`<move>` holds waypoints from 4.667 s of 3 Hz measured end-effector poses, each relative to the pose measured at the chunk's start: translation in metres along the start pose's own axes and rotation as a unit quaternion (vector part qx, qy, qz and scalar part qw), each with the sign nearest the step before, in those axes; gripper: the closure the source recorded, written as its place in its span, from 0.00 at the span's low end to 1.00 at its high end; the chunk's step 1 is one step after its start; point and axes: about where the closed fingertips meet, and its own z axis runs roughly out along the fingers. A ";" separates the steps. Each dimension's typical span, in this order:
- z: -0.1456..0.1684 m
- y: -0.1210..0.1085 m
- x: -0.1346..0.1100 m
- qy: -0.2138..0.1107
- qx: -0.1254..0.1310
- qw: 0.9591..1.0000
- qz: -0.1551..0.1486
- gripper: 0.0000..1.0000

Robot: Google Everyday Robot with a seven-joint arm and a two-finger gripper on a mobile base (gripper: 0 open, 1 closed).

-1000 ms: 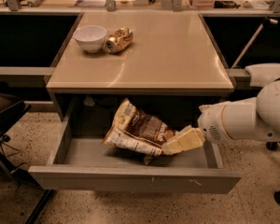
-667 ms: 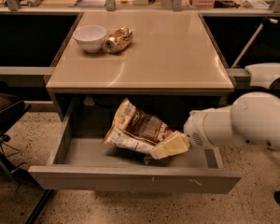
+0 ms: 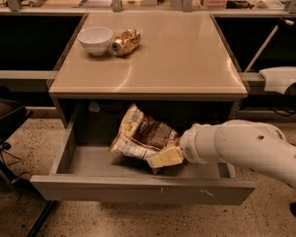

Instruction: Pick brown chip bag from top drawer and place on counter

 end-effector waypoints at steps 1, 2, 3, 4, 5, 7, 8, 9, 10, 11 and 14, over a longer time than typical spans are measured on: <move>0.000 0.000 0.000 -0.001 0.001 1.000 0.001 0.00; 0.019 0.004 -0.004 -0.008 -0.004 1.000 0.010 0.00; 0.056 0.007 0.007 -0.009 0.002 1.000 0.027 0.00; 0.089 0.017 0.021 -0.009 0.005 0.999 0.044 0.00; 0.117 0.036 0.033 -0.007 -0.002 1.000 0.030 0.00; 0.128 0.054 0.020 -0.013 -0.014 1.000 0.014 0.42; 0.104 0.041 0.013 -0.024 0.007 1.000 0.005 0.66; 0.040 -0.005 0.019 -0.037 0.069 0.997 -0.006 0.89; -0.072 -0.087 0.001 -0.099 0.179 0.979 -0.014 1.00; -0.140 -0.127 -0.028 -0.117 0.237 0.963 -0.054 1.00; -0.111 -0.024 -0.254 -0.139 0.155 0.961 -0.183 1.00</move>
Offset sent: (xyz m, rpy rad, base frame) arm 0.0232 0.0332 -0.0309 0.0653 0.0042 -0.0294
